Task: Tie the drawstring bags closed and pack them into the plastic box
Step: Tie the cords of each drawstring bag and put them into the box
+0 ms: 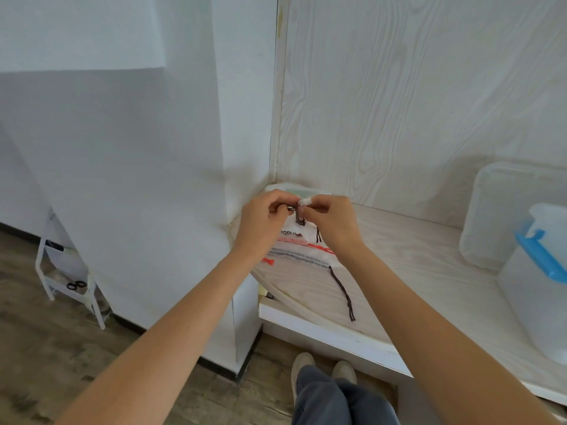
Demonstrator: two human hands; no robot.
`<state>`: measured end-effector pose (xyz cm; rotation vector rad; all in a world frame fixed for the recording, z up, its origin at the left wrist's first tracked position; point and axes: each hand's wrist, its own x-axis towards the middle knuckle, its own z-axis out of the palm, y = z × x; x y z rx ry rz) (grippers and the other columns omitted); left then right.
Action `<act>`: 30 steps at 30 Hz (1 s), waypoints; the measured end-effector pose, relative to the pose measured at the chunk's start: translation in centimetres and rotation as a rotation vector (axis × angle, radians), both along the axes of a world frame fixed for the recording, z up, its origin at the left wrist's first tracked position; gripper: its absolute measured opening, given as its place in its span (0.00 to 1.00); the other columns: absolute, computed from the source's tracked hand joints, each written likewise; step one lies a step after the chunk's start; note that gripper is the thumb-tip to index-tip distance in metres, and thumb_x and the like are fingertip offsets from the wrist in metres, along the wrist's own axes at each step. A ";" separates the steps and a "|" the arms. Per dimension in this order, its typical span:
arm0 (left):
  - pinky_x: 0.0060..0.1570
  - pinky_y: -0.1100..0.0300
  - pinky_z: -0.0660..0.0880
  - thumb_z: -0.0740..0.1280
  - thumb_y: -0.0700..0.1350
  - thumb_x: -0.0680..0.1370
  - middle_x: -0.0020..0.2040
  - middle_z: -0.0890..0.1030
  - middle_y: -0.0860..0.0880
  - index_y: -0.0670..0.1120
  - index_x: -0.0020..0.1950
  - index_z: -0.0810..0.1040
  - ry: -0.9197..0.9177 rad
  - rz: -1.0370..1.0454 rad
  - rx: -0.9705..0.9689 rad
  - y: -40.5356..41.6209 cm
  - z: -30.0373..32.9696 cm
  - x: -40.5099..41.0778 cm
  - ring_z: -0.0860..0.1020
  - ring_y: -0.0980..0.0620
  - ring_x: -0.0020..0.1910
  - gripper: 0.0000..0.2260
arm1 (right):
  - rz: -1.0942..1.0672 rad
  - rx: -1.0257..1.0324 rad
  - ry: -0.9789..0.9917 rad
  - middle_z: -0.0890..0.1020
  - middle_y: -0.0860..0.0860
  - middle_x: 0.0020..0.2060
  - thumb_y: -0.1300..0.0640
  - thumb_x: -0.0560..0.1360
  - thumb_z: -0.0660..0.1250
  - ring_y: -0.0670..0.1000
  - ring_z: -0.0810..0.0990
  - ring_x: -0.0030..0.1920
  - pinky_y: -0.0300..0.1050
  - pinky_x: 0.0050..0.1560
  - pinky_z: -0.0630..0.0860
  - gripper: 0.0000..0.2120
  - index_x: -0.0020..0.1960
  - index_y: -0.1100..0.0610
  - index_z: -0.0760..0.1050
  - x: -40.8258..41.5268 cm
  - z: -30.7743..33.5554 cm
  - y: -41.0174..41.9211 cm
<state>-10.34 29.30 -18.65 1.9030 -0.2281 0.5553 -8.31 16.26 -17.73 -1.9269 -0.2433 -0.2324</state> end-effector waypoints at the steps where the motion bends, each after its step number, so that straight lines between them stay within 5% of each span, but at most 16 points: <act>1: 0.48 0.72 0.74 0.60 0.30 0.75 0.46 0.82 0.50 0.43 0.49 0.81 -0.007 0.017 -0.029 -0.2 0.0 0.0 0.81 0.58 0.45 0.13 | -0.007 -0.013 -0.005 0.83 0.51 0.35 0.63 0.72 0.69 0.40 0.77 0.32 0.28 0.32 0.68 0.03 0.42 0.59 0.82 -0.1 0.1 0.1; 9: 0.51 0.64 0.77 0.61 0.33 0.76 0.44 0.83 0.53 0.44 0.48 0.84 -0.033 0.097 -0.020 -0.4 -0.2 -0.2 0.81 0.56 0.47 0.13 | -0.030 -0.145 -0.082 0.78 0.44 0.30 0.66 0.72 0.67 0.33 0.76 0.29 0.23 0.30 0.66 0.05 0.41 0.61 0.82 -0.4 1.1 0.3; 23: 0.42 0.76 0.73 0.70 0.38 0.74 0.40 0.83 0.50 0.45 0.48 0.82 0.072 0.122 -0.186 -0.9 0.1 0.2 0.80 0.60 0.42 0.05 | -0.022 -0.056 -0.042 0.82 0.51 0.34 0.63 0.71 0.70 0.41 0.78 0.34 0.25 0.32 0.68 0.03 0.43 0.61 0.82 -0.2 0.7 -0.1; 30: 0.52 0.62 0.77 0.71 0.39 0.73 0.43 0.85 0.48 0.44 0.47 0.84 0.199 0.035 -0.205 -0.1 0.4 0.4 0.82 0.55 0.45 0.05 | 0.008 -0.089 -0.132 0.81 0.50 0.35 0.64 0.73 0.67 0.41 0.78 0.35 0.25 0.36 0.69 0.04 0.41 0.60 0.80 -0.5 0.6 0.1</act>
